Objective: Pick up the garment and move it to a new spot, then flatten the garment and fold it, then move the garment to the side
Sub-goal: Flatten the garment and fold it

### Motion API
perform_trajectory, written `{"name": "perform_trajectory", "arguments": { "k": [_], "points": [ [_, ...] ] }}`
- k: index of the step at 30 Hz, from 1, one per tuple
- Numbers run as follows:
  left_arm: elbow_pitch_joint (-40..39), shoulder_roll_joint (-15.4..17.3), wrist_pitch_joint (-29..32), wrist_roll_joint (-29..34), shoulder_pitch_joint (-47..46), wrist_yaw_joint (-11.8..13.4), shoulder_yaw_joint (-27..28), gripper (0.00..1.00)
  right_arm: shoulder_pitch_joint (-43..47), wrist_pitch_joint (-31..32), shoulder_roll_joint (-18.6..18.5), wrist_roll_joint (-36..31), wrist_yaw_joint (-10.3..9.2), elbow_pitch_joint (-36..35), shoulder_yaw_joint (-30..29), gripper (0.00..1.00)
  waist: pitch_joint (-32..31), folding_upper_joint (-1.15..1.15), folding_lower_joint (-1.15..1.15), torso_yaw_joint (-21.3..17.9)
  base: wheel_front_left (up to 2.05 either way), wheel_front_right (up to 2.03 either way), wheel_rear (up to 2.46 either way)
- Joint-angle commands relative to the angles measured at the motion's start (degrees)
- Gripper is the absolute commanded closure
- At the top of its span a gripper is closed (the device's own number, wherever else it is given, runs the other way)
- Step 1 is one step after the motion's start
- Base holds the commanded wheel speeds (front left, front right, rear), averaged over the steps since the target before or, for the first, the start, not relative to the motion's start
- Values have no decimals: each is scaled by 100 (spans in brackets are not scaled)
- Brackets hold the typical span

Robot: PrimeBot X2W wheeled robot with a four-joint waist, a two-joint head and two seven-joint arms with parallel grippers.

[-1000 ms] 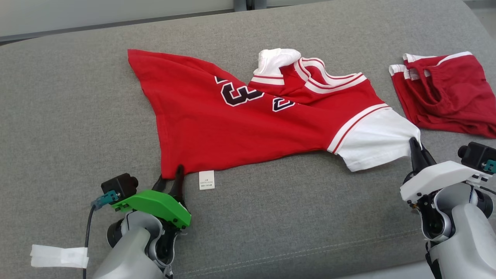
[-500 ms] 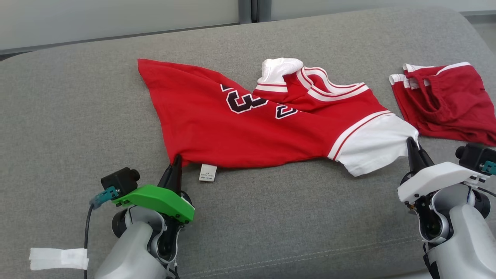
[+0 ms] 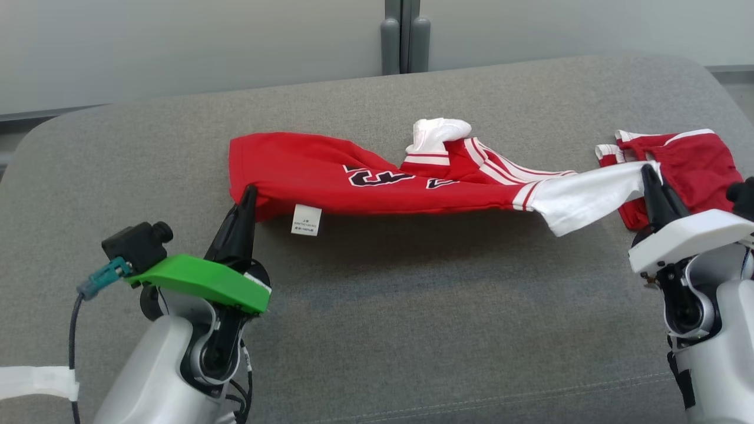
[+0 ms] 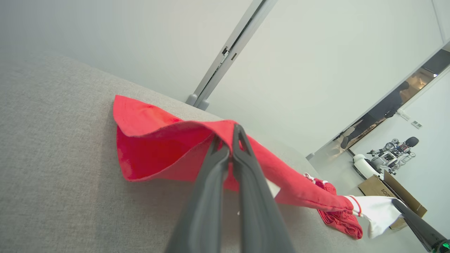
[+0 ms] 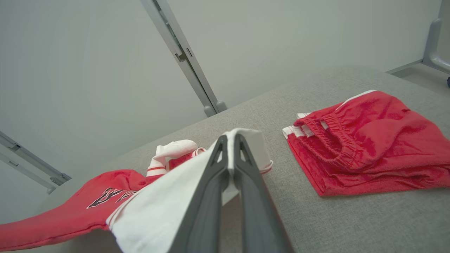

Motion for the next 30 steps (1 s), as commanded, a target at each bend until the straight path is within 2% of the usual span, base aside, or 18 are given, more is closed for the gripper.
{"name": "perform_trajectory", "arguments": {
  "k": [1,8,14,24,30],
  "points": [
    [-360,130,187,-58,-26,121,51,100,-174,51,-68,-65,-2,-126,-30,100,-209,0,0,53,0,0,0],
    [-1864,658,1081,-76,-720,697,249,100,-890,296,-121,-244,-2,-692,-85,100,-494,0,0,22,0,0,0],
    [-2421,869,1559,-32,-1236,944,277,100,-1281,468,-135,-345,-2,-1157,-138,100,-542,0,0,-31,0,0,0],
    [-2954,1115,2250,16,-1910,1138,188,100,-1939,1000,-222,-518,-2,-1805,-104,100,-467,0,0,-217,0,0,0],
    [-3053,1215,2575,17,-2324,1230,174,100,-2445,1325,-314,-611,-2,-1886,77,100,-232,0,0,-234,0,0,0]
  ]
}}
